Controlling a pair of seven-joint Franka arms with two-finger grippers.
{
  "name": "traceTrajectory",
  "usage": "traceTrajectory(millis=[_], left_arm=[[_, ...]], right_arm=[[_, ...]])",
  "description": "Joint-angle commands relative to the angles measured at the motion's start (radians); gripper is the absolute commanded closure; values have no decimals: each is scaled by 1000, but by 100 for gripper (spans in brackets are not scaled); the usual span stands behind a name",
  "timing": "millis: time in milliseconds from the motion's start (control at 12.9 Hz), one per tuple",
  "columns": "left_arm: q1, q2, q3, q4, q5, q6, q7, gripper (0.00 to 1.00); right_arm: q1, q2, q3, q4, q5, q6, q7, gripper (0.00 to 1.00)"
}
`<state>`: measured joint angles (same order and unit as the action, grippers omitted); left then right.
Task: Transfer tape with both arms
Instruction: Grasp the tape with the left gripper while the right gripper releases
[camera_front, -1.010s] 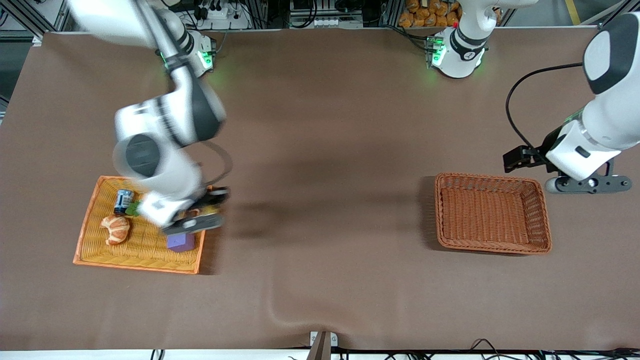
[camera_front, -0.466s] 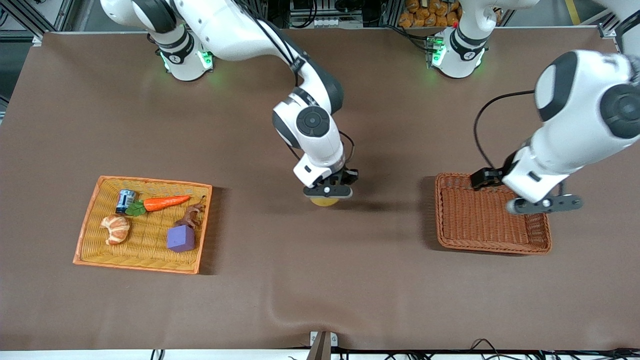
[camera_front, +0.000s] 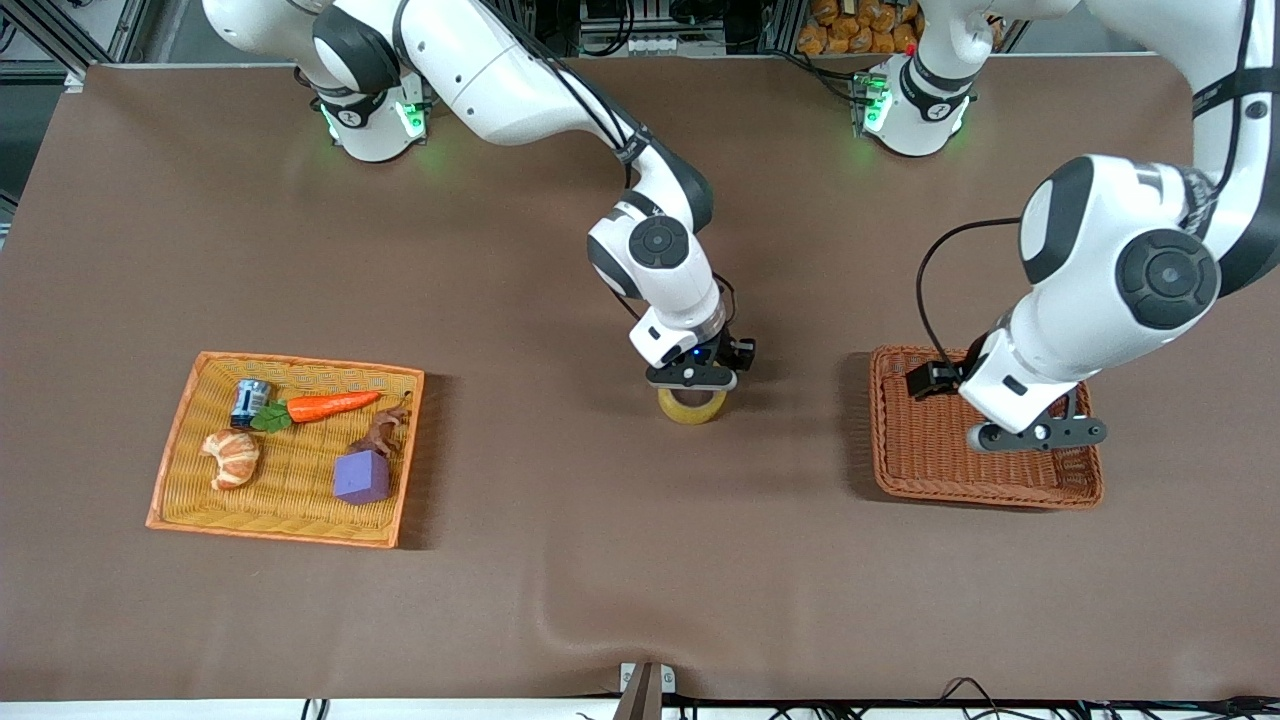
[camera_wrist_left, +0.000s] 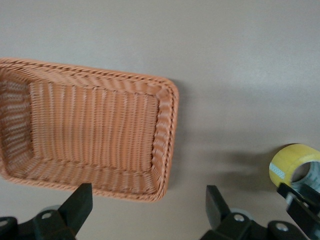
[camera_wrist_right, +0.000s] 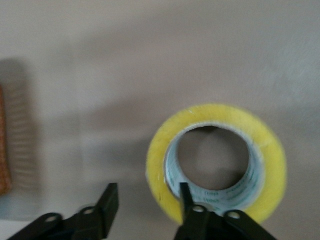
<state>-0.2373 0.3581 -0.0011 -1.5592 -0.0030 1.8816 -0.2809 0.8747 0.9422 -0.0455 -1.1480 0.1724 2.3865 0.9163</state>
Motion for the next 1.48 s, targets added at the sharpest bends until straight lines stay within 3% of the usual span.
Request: traceTrajectory(millis=[0,155,389,544,699,855,1166,1399], left_arm=[[-25,12,-11,-76,-22,123,-15,0],[-68,16,-22,-136,-37,206,-85,0],[-169,68,-25,-148,-37,266,-222,0],[-232,119,-23,-147,-37,316,-318,0],[-270,172,-23,-134,-37,376,-348,0],[-298,234,-25,-119,-38,422,-363,0],[-350,306,-25,-84,-38,461,-487,0],[-358,335,-25,-84,-34,484,-500,0]], right_arm=[[-98,-147,0,-13,15,-291,-142,0],[-231,-299,-1,-100,13,-453,-331,0],[-373,-579,-5,-364,6,-475,-515,0],[-474,-722,-5,-482,-23,-507,-662,0],[-566,-802,-5,-490,-62,-666,-718,0],[-631,-880,-4,-492,-170,-763,-770,0],[-749,-974,-10,-473,-177,-897,-905,0],[-842,-971,-13,-434,-206,-919,-1047,0]])
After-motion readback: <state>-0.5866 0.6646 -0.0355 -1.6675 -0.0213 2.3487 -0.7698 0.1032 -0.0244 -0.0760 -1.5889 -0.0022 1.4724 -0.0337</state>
